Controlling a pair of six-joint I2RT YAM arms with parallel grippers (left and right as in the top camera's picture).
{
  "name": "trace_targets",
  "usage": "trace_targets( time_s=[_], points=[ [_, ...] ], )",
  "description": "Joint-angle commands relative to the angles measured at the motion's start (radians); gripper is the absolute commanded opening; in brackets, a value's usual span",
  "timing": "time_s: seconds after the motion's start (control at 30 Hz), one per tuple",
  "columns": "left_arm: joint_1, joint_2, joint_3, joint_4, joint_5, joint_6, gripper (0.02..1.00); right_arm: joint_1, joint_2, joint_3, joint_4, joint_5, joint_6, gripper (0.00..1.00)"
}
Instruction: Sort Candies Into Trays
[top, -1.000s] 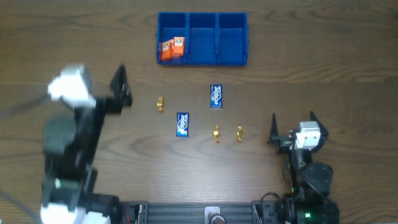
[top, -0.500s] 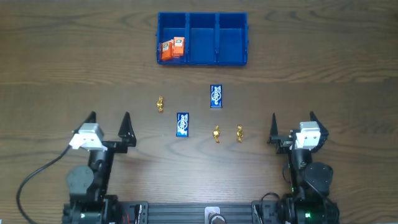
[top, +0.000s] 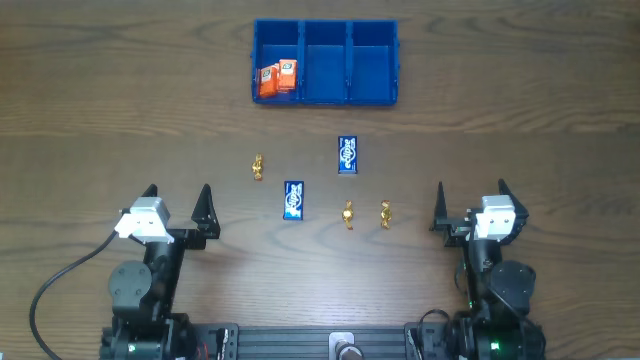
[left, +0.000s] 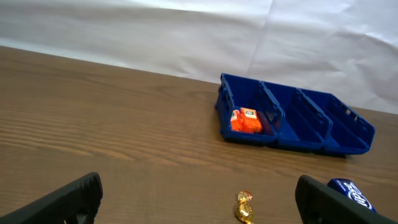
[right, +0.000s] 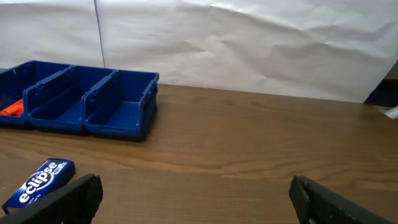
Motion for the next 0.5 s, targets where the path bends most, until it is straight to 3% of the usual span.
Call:
trace_targets(
  time_s=[0.03,0.5],
  points=[
    [0.006,-0.008,-0.016,-0.039,0.015,0.021,0.998,-0.005,-0.005,-0.003,-0.005,0.006,0.002,0.998],
    [0.006,-0.008,-0.016,-0.039,0.015,0.021,0.998,-0.005,-0.005,-0.003,-0.005,0.000,0.002,0.998]
  ],
)
